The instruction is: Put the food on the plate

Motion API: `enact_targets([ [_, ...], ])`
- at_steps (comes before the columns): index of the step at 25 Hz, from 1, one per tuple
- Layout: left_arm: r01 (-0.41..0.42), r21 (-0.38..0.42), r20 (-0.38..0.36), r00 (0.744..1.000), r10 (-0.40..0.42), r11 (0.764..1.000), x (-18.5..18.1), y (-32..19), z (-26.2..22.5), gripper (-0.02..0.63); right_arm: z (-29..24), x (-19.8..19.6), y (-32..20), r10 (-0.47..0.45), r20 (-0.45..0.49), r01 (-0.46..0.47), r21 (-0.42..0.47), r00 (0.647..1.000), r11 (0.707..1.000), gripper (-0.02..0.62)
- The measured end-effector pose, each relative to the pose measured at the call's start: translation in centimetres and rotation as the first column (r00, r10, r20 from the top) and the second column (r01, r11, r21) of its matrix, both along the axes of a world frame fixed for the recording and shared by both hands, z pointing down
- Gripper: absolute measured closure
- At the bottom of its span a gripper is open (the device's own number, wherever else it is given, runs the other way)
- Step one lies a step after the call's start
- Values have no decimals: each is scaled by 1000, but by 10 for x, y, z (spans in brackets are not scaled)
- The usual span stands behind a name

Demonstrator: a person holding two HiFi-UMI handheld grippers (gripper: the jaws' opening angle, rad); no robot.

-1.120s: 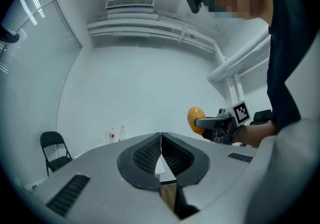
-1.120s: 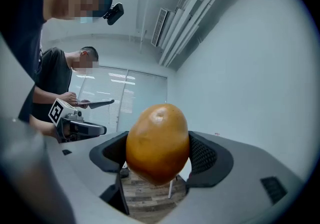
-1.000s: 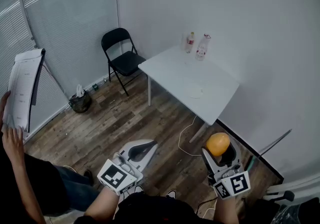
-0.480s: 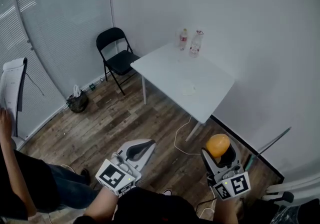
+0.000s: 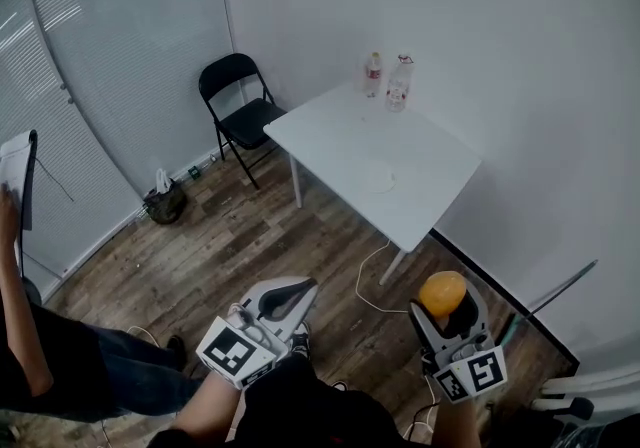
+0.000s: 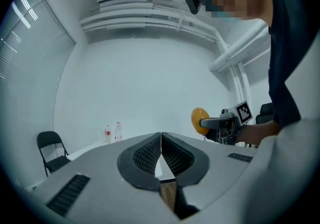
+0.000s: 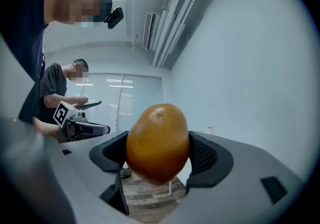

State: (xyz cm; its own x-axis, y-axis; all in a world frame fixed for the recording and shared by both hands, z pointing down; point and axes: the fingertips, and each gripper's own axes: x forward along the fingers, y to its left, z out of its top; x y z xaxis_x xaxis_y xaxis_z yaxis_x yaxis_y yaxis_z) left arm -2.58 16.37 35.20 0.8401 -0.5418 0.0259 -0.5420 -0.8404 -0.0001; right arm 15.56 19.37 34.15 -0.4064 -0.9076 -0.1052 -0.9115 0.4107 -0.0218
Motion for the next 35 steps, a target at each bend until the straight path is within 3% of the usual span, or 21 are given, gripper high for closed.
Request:
enact_targets([
  [10, -59, -7, -21, 998, 58, 998, 30, -120, 12, 583, 9, 22, -106, 56, -31, -57, -22, 998, 998, 227],
  [22, -89, -64, -38, 995, 87, 994, 5, -310, 17, 583, 11, 1, -290, 111, -54, -115, -74, 992, 991, 227],
  [29, -101, -73, -36, 995, 98, 992, -3, -384, 20, 583, 17, 1, -369, 144, -67, -151, -114, 987, 982, 227],
  [35, -83, -89, -13, 997, 82, 993, 6, -415, 35, 583, 48, 20, -431, 139, -83, -154, -218, 987, 964, 227],
])
